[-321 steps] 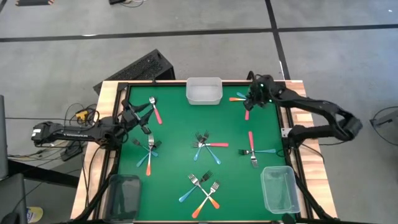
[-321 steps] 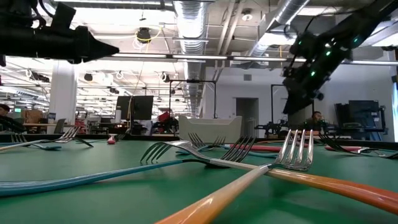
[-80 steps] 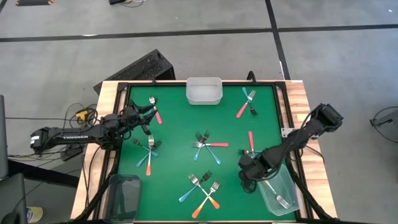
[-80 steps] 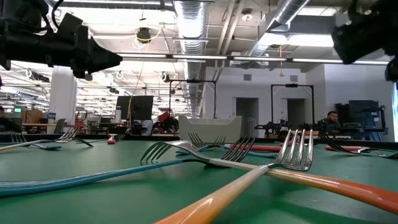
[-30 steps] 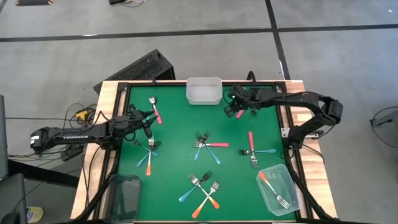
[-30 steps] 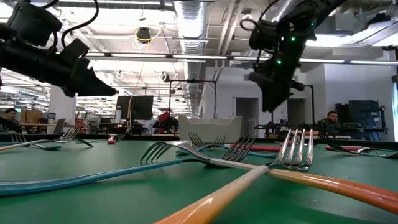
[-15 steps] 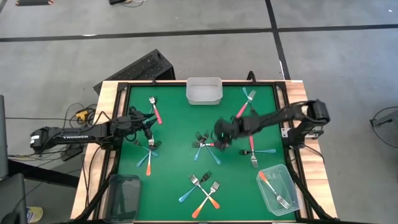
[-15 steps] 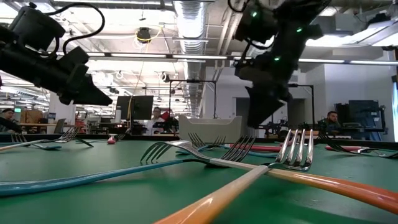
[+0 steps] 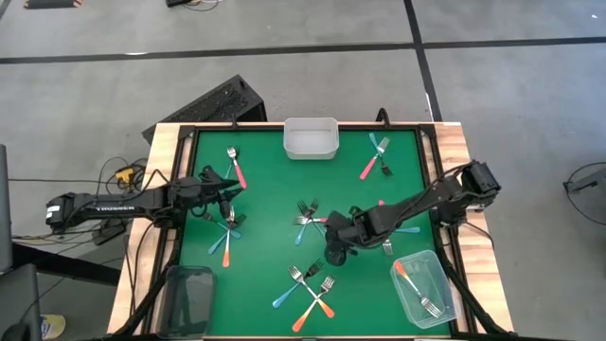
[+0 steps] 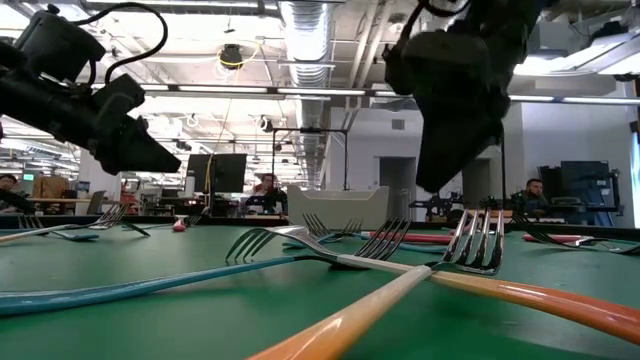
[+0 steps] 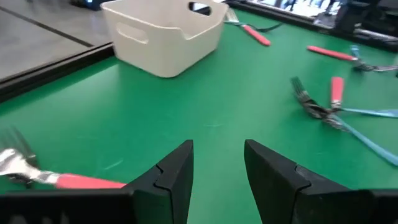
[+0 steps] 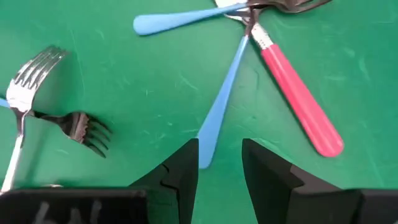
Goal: Sort silverware by color (type)
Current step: Put the blue fork into the white bin
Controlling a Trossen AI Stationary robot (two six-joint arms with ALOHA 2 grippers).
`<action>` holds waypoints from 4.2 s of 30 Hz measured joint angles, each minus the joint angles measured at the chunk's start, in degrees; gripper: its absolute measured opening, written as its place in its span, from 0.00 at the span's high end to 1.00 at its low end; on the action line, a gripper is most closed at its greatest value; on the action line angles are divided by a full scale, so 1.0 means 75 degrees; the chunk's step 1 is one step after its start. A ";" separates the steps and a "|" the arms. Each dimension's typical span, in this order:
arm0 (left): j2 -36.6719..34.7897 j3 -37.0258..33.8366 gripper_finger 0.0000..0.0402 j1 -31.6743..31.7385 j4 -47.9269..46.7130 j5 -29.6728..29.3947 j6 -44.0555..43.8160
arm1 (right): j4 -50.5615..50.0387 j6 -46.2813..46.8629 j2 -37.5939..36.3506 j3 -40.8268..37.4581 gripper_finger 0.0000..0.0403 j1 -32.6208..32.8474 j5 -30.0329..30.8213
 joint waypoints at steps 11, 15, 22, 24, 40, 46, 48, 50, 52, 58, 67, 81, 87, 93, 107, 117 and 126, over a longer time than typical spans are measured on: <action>0.0017 0.0000 0.68 -0.0990 0.1626 0.1298 0.1114 | -0.1828 0.1676 -0.0019 0.0276 0.63 0.0601 0.0627; 0.0017 0.0000 0.68 -0.1409 0.2060 0.1200 0.1345 | -0.2474 0.2209 -0.0019 0.0274 0.63 0.0704 0.0644; 0.0020 0.0000 0.68 -0.1859 0.2350 0.0835 0.1529 | -0.3114 0.1968 -0.0019 0.0274 0.63 0.0600 0.0611; 0.0020 0.0000 0.68 -0.1950 0.2414 0.0805 0.1532 | -0.3442 0.1968 -0.0019 0.0246 0.63 0.0502 0.0601; 0.1434 -0.0003 0.68 -0.2942 0.3576 0.0662 0.1581 | 0.0072 0.1425 -0.0019 -0.0688 0.63 0.0146 -0.1369; 0.2218 -0.0006 0.68 -0.3080 0.3168 -0.0162 0.1143 | 0.0460 0.2048 0.0055 -0.0685 0.63 0.0493 -0.1380; 0.2474 -0.0006 0.68 -0.3080 0.3121 -0.0295 0.1002 | 0.0509 0.2060 0.0077 -0.0685 0.61 0.0594 -0.1379; 0.2691 -0.0006 0.68 -0.3080 0.3102 -0.0404 0.0945 | 0.0486 0.2084 0.0052 -0.0685 0.58 0.0631 -0.1379; 0.2868 -0.0006 0.68 -0.3074 0.3185 -0.0427 0.0959 | 0.0365 0.2082 -0.0011 -0.0685 0.54 0.0623 -0.1374; 0.2974 -0.0006 0.68 -0.3069 0.3379 -0.0888 0.1022 | -0.0394 0.2082 -0.0170 -0.0688 0.48 0.0454 -0.1306; 0.2952 -0.0006 0.68 -0.3069 0.3337 -0.1023 0.1017 | -0.1456 0.0924 -0.0173 -0.0688 0.51 0.0480 -0.1386; 0.2975 -0.0003 0.68 -0.3070 0.3294 -0.1027 0.0975 | -0.1872 -0.1918 0.0302 -0.0697 0.55 0.0211 -0.0827; 0.2975 -0.0003 0.68 -0.3072 0.3008 -0.1027 0.0861 | -0.2350 -0.1937 0.0544 -0.0662 0.55 0.0328 -0.1167; 0.2975 -0.0003 0.68 -0.3069 0.2961 -0.1341 0.0815 | -0.2314 -0.1710 0.0547 -0.0679 0.60 0.0290 -0.1167; 0.2975 -0.0003 0.68 -0.3072 0.2941 -0.1485 0.0627 | -0.1912 -0.2305 0.0570 -0.0548 0.92 -0.0660 -0.1152; 0.2975 -0.0003 0.68 -0.3069 0.2932 -0.1735 0.0486 | -0.1561 -0.4877 0.0570 0.0680 0.95 -0.2493 -0.0049; 0.2975 -0.0003 0.68 -0.3069 0.2929 -0.1831 0.0381 | 0.0054 -0.8258 0.0567 0.1592 0.95 -0.3965 0.0642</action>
